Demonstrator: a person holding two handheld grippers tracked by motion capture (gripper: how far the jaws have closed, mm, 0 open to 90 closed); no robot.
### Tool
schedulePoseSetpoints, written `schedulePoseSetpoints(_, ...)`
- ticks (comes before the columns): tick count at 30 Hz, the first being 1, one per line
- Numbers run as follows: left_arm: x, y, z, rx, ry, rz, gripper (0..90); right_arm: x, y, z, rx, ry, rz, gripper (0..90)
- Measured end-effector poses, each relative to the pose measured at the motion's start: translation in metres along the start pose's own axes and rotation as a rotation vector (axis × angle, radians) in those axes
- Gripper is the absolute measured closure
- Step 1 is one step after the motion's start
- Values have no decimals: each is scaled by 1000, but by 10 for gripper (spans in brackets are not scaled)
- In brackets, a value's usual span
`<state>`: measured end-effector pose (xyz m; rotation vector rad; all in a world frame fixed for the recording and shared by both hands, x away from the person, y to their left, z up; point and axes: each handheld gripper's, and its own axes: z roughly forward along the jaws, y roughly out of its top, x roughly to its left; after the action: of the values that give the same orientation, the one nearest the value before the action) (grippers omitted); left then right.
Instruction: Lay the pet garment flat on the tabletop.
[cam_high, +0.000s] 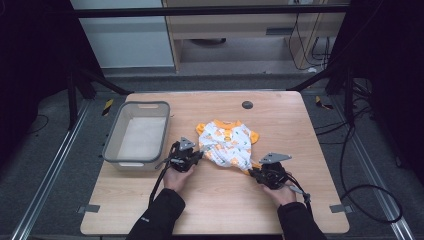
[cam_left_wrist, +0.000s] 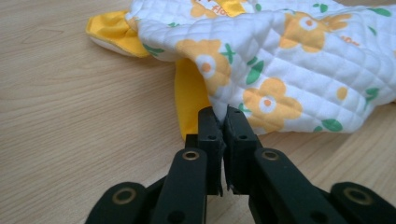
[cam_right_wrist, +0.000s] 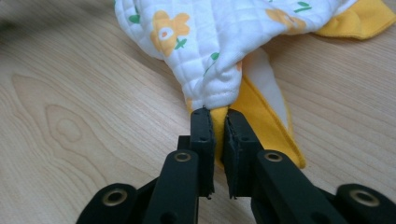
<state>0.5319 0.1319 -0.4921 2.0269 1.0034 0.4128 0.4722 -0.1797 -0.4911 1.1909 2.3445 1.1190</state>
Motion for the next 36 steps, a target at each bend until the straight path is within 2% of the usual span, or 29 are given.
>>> schedulePoseSetpoints(7,-6,4,-13,-2,-11,42,889,4,4,-13,-33,38,-1,856)
schedulePoseSetpoints(9,-8,6,-23,-12,-18,49,889,4,4,-16,-39,46,-6,856)
schedulePoseSetpoints(10,-9,8,-31,-17,-26,52,889,7,5,-24,-44,66,-11,856)
schedulePoseSetpoints(14,-14,15,-42,-26,-43,48,890,13,5,-40,-76,107,-12,856)
schedulePoseSetpoints(15,-20,18,-50,-27,-48,72,890,15,5,-44,-84,115,-12,856)
schedulePoseSetpoints(16,-20,18,-50,-27,-48,72,889,15,5,-44,-84,115,-12,856)
schedulePoseSetpoints(17,-26,19,-59,-32,-53,90,890,18,5,-50,-97,129,-9,855)
schedulePoseSetpoints(22,-32,20,-74,-42,-68,89,889,23,6,-59,-130,154,-8,855)
schedulePoseSetpoints(25,-33,23,-83,-49,-82,75,889,27,10,-69,-174,174,-13,850)
schedulePoseSetpoints(28,-33,27,-82,-44,-77,67,888,26,12,-73,-195,180,3,846)
schedulePoseSetpoints(29,-30,32,-78,-38,-67,60,888,23,16,-72,-204,190,35,845)
schedulePoseSetpoints(31,-27,37,-72,-33,-58,50,887,18,19,-70,-209,202,70,846)
schedulePoseSetpoints(34,-24,41,-63,-29,-38,38,884,9,23,-61,-199,193,119,846)
schedulePoseSetpoints(35,-20,44,-54,-28,-31,12,882,6,23,-58,-189,177,138,846)
schedulePoseSetpoints(36,-19,44,-48,-29,-28,8,879,3,22,-54,-182,166,152,846)
